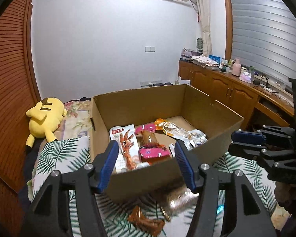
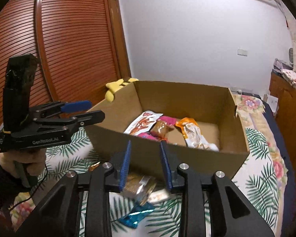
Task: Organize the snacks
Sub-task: 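Move both tools back out of the box toward the remaining snacks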
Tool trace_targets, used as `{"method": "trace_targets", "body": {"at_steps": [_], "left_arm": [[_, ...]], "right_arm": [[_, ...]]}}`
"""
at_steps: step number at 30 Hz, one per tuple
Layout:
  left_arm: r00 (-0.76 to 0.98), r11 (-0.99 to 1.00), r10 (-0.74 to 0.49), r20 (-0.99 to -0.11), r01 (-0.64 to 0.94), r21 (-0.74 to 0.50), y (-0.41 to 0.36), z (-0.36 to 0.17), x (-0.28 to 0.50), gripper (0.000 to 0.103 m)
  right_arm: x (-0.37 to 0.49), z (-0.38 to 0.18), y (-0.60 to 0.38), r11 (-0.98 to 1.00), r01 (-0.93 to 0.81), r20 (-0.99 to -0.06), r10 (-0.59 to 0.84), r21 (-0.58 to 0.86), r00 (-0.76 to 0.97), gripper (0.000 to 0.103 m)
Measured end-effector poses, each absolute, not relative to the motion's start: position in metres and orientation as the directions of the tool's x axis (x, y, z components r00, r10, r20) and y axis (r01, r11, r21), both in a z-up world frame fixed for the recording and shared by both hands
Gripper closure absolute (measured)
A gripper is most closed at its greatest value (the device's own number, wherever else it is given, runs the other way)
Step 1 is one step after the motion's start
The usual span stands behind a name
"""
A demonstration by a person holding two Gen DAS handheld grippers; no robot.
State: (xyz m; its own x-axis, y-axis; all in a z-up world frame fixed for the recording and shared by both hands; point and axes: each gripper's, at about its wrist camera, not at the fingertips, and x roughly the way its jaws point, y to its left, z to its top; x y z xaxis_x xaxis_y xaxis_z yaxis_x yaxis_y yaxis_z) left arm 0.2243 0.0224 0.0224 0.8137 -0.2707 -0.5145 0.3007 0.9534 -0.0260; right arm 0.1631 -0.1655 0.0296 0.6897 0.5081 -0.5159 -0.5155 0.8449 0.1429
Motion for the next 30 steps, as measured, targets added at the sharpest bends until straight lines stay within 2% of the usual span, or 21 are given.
{"method": "trace_targets", "body": {"at_steps": [11, 15, 18, 20, 25, 30], "left_arm": [[0.802, 0.953, -0.259, -0.538, 0.303, -0.008, 0.036, 0.0, 0.183, 0.04], [0.791, 0.952, -0.256, -0.556, 0.306, -0.004, 0.041, -0.014, 0.176, 0.035], [0.788, 0.952, -0.25, -0.562, 0.308, 0.008, 0.044, -0.02, 0.172, 0.034], [0.784, 0.95, -0.249, -0.569, 0.312, 0.014, 0.046, -0.024, 0.172, 0.033], [0.767, 0.95, -0.246, -0.592, 0.312, 0.009, 0.052, -0.031, 0.173, 0.033], [0.766, 0.956, -0.221, -0.604, 0.293, 0.021, 0.057, -0.031, 0.175, 0.032]], "right_arm": [[0.142, 0.002, -0.143, 0.845, -0.509, -0.575, 0.501, 0.165, 0.647, 0.051], [0.144, -0.012, -0.132, 0.855, -0.492, -0.608, 0.482, 0.166, 0.631, 0.044], [0.148, -0.021, -0.123, 0.864, -0.478, -0.627, 0.462, 0.159, 0.627, 0.036], [0.152, -0.026, -0.118, 0.872, -0.465, -0.642, 0.445, 0.153, 0.624, 0.025], [0.166, -0.036, -0.11, 0.878, -0.449, -0.672, 0.433, 0.165, 0.6, 0.014], [0.177, -0.049, -0.099, 0.893, -0.434, -0.708, 0.38, 0.114, 0.595, 0.014]]}}
